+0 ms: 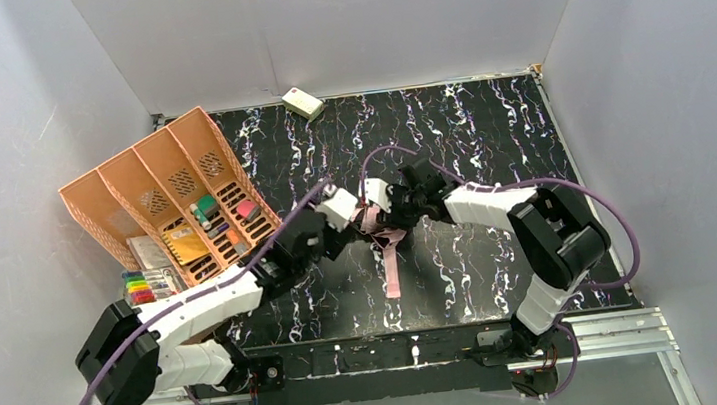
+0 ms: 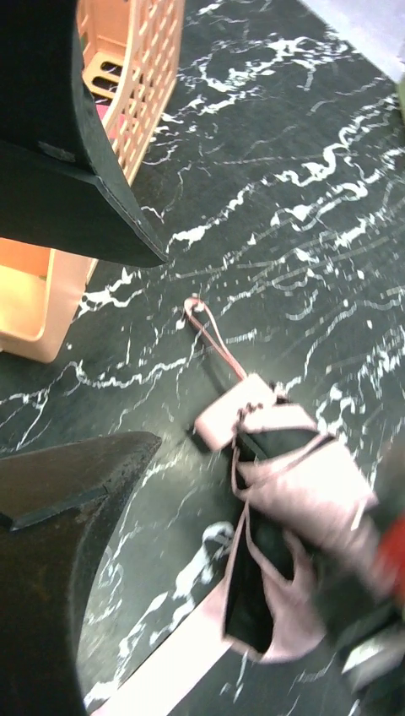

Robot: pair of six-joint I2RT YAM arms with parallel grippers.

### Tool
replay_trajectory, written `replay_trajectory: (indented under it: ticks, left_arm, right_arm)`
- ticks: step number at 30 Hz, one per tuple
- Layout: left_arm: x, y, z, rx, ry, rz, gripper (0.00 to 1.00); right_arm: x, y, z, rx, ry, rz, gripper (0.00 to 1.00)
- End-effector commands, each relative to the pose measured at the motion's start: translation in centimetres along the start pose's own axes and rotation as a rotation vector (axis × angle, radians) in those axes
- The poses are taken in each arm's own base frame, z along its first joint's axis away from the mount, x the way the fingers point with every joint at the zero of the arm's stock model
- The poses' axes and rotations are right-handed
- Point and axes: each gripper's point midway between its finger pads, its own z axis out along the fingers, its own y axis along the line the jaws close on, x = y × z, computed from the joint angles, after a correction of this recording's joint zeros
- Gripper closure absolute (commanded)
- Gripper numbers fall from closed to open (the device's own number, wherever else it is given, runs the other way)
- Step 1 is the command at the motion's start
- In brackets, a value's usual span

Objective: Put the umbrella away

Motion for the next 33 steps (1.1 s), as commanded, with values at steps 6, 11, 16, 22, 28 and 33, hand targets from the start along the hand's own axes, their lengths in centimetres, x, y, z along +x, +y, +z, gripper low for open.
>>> replay_trajectory:
  ticks: [6,11,16,22,28,33]
  left_arm:
    - [-2.6,4.7,1.9,0.033,-0.122,-0.294,0.25]
    - [-2.3,4.6,3.0,0.144,-0.128,-0.351,0.19]
    - [-2.4,2.8,4.7,0.309,-0.094,-0.301,0.15]
    - [-2.6,-2.9,7.8,0.680,-0.074,-0.219,0.02]
    - [-2.0,-5.3,10.4,0.843,-0.050,-0.216,0.02]
    - [0.2,-7.0,11.1,0.927,0.026,-0.236,0.02]
  right_arm:
    - [5.1,3.9,0.7,0.136,0.152,-0.060,0.85]
    - [6.6,5.7,0.3,0.134,0.184,-0.135,0.83]
    - [7.4,7.2,0.3,0.094,0.170,-0.186,0.81]
    - [7.2,8.1,0.3,0.111,0.136,-0.267,0.80]
    - [6.9,8.1,0.4,0.112,0.138,-0.287,0.80]
    - [6.5,7.8,0.3,0.121,0.134,-0.286,0.80]
